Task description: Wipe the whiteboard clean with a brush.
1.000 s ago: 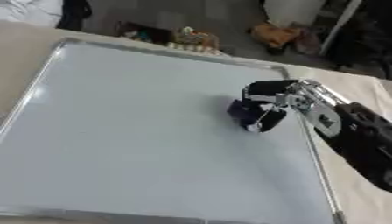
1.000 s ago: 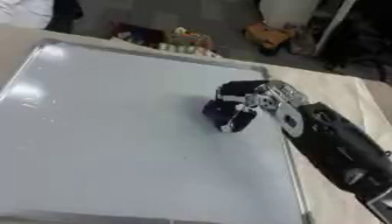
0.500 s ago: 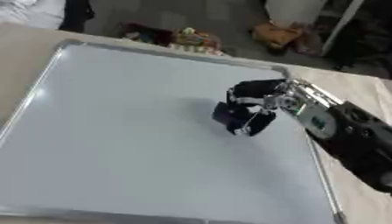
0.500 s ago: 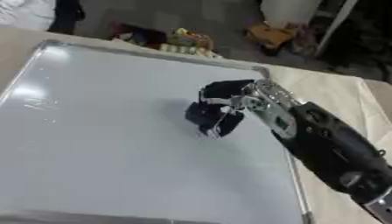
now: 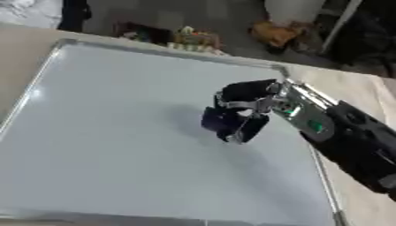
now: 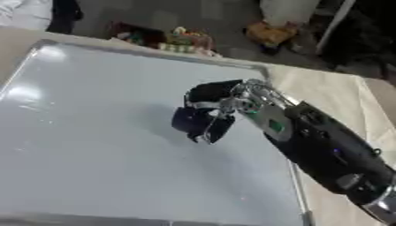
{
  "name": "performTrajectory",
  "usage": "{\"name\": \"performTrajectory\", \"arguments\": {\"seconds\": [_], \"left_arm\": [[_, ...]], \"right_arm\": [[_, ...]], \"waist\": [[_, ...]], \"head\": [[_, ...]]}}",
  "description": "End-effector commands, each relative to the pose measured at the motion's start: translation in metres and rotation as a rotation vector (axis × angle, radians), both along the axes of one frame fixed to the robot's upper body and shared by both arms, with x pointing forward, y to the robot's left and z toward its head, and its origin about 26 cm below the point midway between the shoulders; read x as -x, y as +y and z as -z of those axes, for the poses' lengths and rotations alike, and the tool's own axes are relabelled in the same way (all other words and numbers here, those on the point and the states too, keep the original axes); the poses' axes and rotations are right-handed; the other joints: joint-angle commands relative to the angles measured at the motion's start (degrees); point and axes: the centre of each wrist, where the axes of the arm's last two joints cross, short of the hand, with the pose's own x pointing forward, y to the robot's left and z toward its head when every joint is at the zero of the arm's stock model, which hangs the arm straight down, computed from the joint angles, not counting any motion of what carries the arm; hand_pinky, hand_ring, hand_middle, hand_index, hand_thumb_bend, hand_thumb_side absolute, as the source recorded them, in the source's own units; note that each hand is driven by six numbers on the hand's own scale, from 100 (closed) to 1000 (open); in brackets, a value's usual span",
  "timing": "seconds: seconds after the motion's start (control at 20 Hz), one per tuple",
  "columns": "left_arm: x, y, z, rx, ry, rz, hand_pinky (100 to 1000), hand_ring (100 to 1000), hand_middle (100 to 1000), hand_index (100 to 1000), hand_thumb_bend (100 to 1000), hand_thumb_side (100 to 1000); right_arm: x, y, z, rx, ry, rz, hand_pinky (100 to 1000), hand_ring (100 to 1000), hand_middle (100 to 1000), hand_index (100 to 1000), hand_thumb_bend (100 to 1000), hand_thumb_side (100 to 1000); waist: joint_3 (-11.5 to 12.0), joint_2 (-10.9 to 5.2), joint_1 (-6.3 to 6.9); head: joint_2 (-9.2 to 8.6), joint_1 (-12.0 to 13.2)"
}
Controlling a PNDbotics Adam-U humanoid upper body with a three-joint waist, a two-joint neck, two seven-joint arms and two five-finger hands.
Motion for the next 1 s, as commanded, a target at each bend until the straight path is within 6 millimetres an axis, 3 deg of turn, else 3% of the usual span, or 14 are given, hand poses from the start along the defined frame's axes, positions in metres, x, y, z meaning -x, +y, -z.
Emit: {"name": "performTrajectory", "arguments": {"seconds": [0.05, 0.4, 1.0], "left_arm": [[0.001, -0.001, -0.006, -0.006, -0.021, 0.013, 440, 480, 420, 614, 100, 952], [0.001, -0.002, -0.006, -0.003, -0.020, 0.017, 441, 480, 420, 614, 100, 951], [0.001, -0.003, -0.006, 0.001, -0.018, 0.023, 441, 481, 421, 615, 100, 950]], "right_arm": [[0.005, 0.008, -0.015, -0.001, -0.029, -0.036, 482, 442, 202, 373, 100, 196], [0.012, 0.027, -0.017, 0.008, -0.014, -0.097, 495, 453, 227, 399, 100, 169], [0.016, 0.047, -0.007, -0.004, 0.037, -0.111, 524, 461, 259, 452, 100, 271]], "waist": [[-0.33, -1.34, 0.75], [-0.61, -1.57, 0.84], [-0.64, -1.64, 1.04]], "head": [[0.53, -0.02], [0.68, -0.11], [1.24, -0.81]]}}
